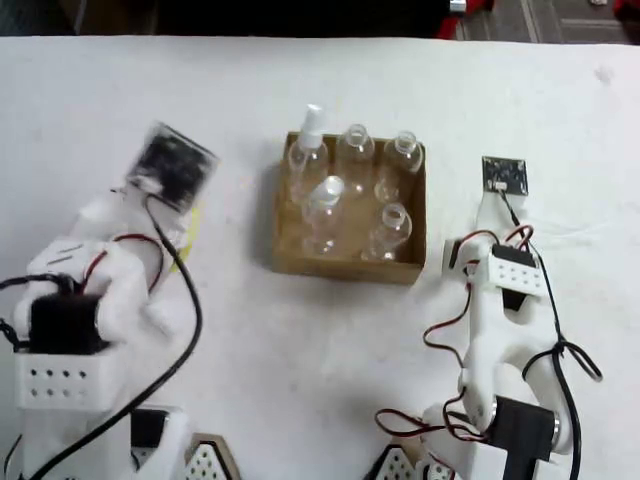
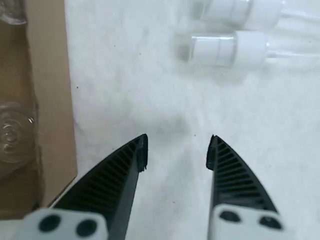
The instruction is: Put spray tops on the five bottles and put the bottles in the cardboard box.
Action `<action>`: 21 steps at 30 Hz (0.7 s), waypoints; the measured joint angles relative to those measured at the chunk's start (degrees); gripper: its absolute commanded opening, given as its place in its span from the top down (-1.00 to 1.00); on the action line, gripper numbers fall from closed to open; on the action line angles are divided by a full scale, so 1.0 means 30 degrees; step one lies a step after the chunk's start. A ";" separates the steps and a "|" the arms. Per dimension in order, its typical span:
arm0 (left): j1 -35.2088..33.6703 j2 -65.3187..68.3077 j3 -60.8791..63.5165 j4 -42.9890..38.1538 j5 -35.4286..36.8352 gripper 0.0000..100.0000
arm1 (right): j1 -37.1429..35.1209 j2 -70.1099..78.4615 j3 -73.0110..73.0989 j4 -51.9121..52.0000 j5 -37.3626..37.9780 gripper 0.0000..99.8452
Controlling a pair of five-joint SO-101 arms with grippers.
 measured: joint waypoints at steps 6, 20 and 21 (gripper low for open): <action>-0.3165 0.1641 0.0059 0.0645 -0.8527 0.68 | 0.0000 0.0000 0.0117 0.0000 0.0000 0.65; -1.1663 0.7414 0.0176 0.1758 -2.4176 0.74 | 0.0000 0.0527 0.0176 0.0000 0.0000 0.65; -1.1956 0.7443 0.0176 0.1700 -2.4850 0.76 | 0.0000 0.0791 0.0176 0.0000 0.0000 0.65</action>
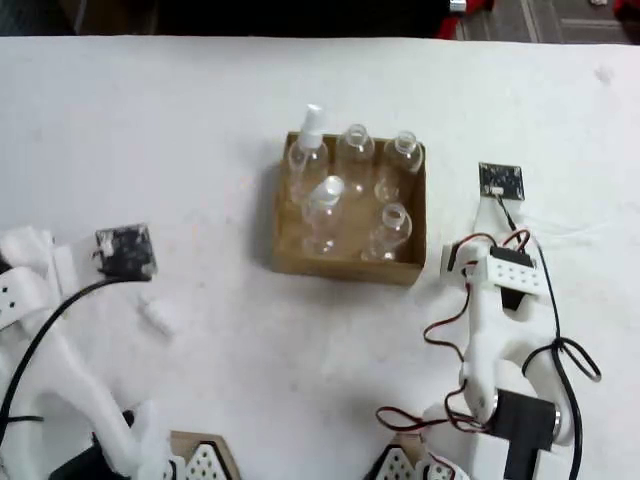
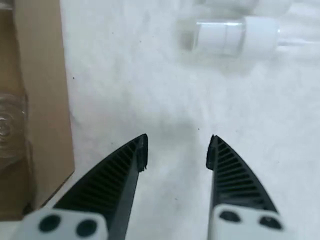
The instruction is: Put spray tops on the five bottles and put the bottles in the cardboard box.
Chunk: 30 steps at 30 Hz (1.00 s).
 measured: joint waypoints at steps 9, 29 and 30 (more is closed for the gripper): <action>0.2168 0.1260 0.1612 -0.3634 -0.1963 0.55 | 0.0000 0.1700 -0.0440 -0.0352 0.0000 0.65; 0.8498 0.7590 0.2842 -0.6681 -0.2462 0.54 | 0.0000 0.1700 -0.0440 -0.0352 0.0000 0.65; 0.8498 0.7941 0.2842 -0.7238 -0.2667 0.54 | 0.0000 0.1700 -0.0440 -0.0352 0.0000 0.65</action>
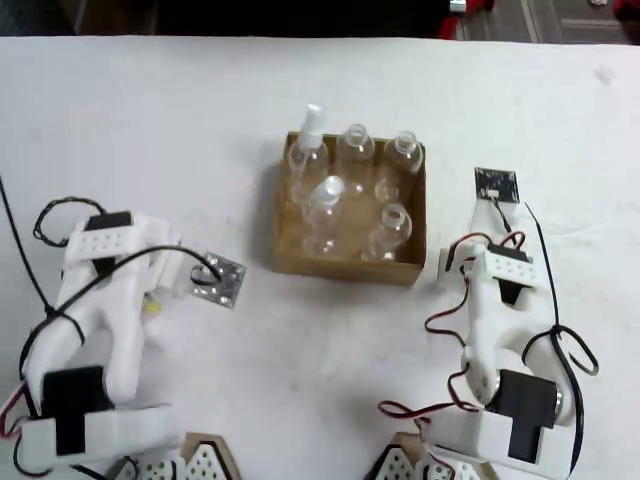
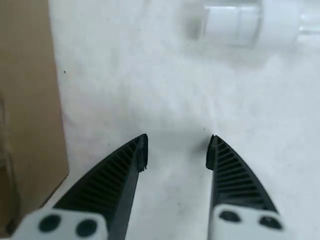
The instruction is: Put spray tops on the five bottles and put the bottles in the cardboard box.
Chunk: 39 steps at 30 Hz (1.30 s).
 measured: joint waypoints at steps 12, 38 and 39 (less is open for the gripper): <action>-0.0381 0.2081 -0.0352 -0.1201 -0.0498 0.55 | 0.0000 0.0000 0.0000 0.0000 0.0000 0.65; -0.1553 -0.1963 0.1436 0.4161 -0.2579 0.54 | -0.0352 0.0000 0.0000 0.0000 0.0029 0.65; -0.1524 -0.1963 0.1963 0.3546 -0.2579 0.54 | -0.0352 0.0000 0.0000 0.0000 0.0029 0.65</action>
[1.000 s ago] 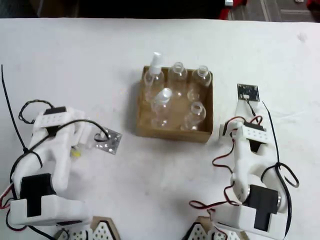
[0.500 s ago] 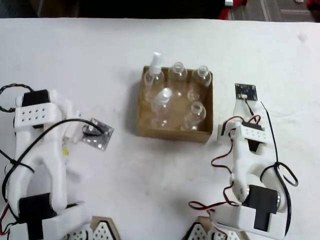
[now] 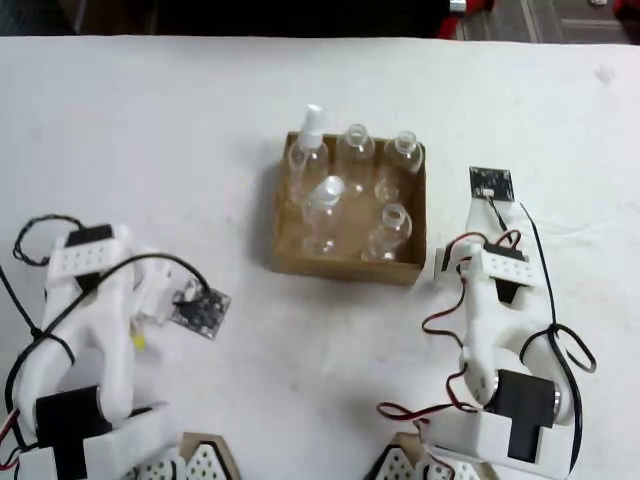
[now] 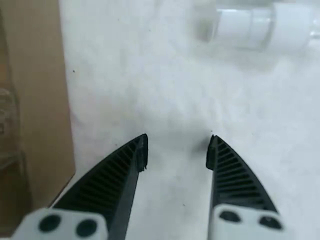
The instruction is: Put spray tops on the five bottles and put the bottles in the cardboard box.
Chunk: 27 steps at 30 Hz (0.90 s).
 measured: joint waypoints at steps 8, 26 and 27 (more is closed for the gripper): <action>0.0059 0.0000 0.1846 -0.3370 0.0000 0.82 | 0.0000 0.0000 0.0000 0.0000 0.0000 0.65; 0.3692 -0.3956 -0.2198 0.1934 0.9524 0.95 | 0.0000 0.0000 0.0000 0.0000 0.0000 0.65; 0.4073 -0.4718 -0.2784 0.2520 1.0784 0.95 | 0.0000 0.0000 0.0000 0.0000 0.0000 0.65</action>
